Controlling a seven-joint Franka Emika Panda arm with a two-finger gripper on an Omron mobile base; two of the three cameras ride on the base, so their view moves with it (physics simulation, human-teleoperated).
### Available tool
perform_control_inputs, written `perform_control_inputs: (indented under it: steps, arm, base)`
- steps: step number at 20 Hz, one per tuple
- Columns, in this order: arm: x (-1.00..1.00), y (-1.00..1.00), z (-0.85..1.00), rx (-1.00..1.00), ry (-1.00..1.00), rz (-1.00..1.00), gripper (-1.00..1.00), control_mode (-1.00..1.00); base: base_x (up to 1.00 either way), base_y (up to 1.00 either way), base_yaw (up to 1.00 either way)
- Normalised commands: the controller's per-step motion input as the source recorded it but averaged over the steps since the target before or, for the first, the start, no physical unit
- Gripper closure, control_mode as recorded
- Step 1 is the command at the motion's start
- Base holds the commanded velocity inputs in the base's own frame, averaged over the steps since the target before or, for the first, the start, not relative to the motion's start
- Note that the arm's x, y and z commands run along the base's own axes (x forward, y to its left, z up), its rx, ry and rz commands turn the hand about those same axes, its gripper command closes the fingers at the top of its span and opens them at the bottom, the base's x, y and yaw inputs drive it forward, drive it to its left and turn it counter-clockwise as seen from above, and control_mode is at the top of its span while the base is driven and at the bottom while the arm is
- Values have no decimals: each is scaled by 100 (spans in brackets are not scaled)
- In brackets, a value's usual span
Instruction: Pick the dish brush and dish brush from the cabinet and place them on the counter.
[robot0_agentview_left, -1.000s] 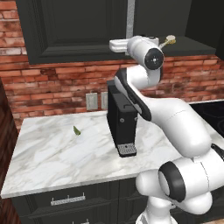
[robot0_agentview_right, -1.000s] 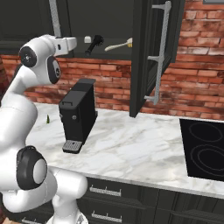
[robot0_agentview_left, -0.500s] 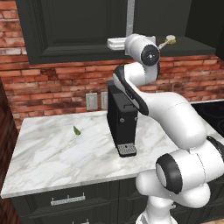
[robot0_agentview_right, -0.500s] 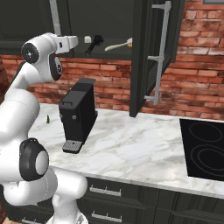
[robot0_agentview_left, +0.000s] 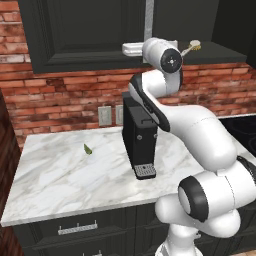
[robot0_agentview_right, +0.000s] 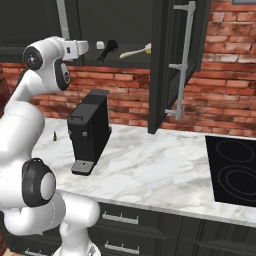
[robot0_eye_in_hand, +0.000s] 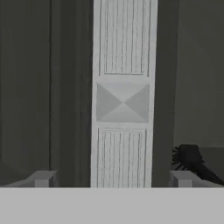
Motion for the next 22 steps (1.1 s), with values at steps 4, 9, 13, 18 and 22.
perform_control_inputs:
  steps: [4, 9, 13, 18, 22]
  arm:
    - [-2, 10, 0, 0, 11, 0, 100, -100]
    - [-43, 3, 1, -1, 14, 0, 100, -100]
    - [-60, 7, 0, -1, 10, 0, 100, -100]
    - [-73, 16, -3, -1, 0, -3, 100, -100]
    - [-79, 27, -10, -1, 0, -7, 100, -100]
  base:
    - [0, 0, 0]
    - [0, 0, 0]
    - [0, 0, 0]
    - [0, 0, 0]
    - [0, 0, 0]
